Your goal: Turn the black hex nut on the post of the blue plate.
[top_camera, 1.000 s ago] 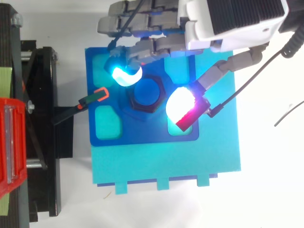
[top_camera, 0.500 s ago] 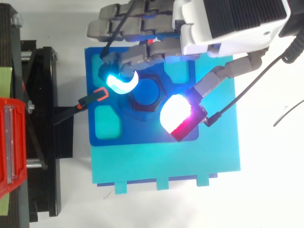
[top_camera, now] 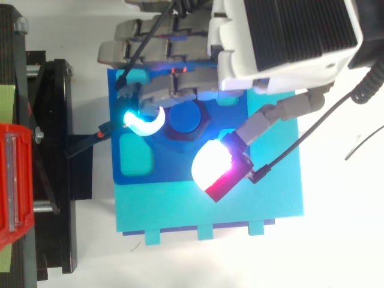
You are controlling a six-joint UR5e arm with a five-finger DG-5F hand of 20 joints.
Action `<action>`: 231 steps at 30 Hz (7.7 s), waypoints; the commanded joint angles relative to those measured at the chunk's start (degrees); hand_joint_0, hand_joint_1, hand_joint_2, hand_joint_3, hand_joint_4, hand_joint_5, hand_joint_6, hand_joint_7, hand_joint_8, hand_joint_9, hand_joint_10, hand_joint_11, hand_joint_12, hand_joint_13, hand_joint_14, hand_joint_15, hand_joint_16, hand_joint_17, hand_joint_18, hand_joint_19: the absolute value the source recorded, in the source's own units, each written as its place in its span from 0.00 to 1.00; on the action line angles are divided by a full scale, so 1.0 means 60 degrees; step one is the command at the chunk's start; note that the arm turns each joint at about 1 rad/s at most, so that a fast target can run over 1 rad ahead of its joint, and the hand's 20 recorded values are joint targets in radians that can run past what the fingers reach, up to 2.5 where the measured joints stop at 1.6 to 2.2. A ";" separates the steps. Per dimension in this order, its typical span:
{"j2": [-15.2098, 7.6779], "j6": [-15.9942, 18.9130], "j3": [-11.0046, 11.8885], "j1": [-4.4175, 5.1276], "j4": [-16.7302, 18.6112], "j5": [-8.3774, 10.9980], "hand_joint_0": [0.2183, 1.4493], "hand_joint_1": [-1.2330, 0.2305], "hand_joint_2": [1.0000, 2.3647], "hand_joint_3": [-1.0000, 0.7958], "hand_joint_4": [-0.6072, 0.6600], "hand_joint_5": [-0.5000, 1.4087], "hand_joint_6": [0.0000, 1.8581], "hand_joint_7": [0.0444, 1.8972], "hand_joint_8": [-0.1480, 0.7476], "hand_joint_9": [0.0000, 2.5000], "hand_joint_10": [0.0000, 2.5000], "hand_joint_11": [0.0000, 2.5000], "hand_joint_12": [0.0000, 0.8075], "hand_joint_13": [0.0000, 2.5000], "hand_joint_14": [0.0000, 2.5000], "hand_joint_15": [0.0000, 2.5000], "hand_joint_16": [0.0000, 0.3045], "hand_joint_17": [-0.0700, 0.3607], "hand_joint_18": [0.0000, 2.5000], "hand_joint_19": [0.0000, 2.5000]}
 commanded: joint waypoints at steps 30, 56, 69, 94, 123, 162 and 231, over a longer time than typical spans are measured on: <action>-0.0007 -0.0405 -0.0145 0.0539 -0.0330 0.0790 0.19 0.61 0.00 0.28 0.59 0.15 0.27 0.45 0.41 0.05 0.00 0.00 0.44 0.02 0.00 0.00 0.20 0.47 0.00 0.03; -0.0007 -0.0976 -0.0219 0.0730 -0.0506 0.0760 0.19 0.61 0.00 0.28 0.59 0.15 0.27 0.45 0.41 0.05 0.00 0.00 0.44 0.02 0.00 0.00 0.20 0.47 0.00 0.03; 0.0008 -0.0976 -0.0233 0.0730 -0.0740 0.0746 0.19 0.61 0.00 0.28 0.59 0.15 0.27 0.45 0.41 0.05 0.00 0.00 0.44 0.02 0.00 0.00 0.19 0.47 0.00 0.03; -0.0007 -0.0933 -0.0248 0.0583 -0.0784 0.0731 0.19 0.61 0.00 0.28 0.59 0.15 0.27 0.45 0.41 0.05 0.00 0.00 0.44 0.02 0.00 0.00 0.19 0.47 0.00 0.03; -0.0007 -0.0918 -0.0263 0.0378 -0.0667 0.0716 0.20 0.61 0.00 0.28 0.58 0.15 0.27 0.45 0.41 0.05 0.00 0.00 0.44 0.02 0.00 0.00 0.19 0.47 0.00 0.03; -0.0007 -0.0581 -0.0277 0.0159 -0.0125 0.0716 0.20 0.60 0.00 0.28 0.58 0.15 0.27 0.45 0.41 0.05 0.00 0.00 0.44 0.02 0.00 0.00 0.20 0.47 0.00 0.03; -0.0007 -0.0581 -0.0350 -0.0457 -0.0022 0.0013 0.20 0.59 0.00 0.28 0.58 0.15 0.27 0.45 0.41 0.05 0.00 0.00 0.44 0.02 0.00 0.00 0.19 0.47 0.00 0.03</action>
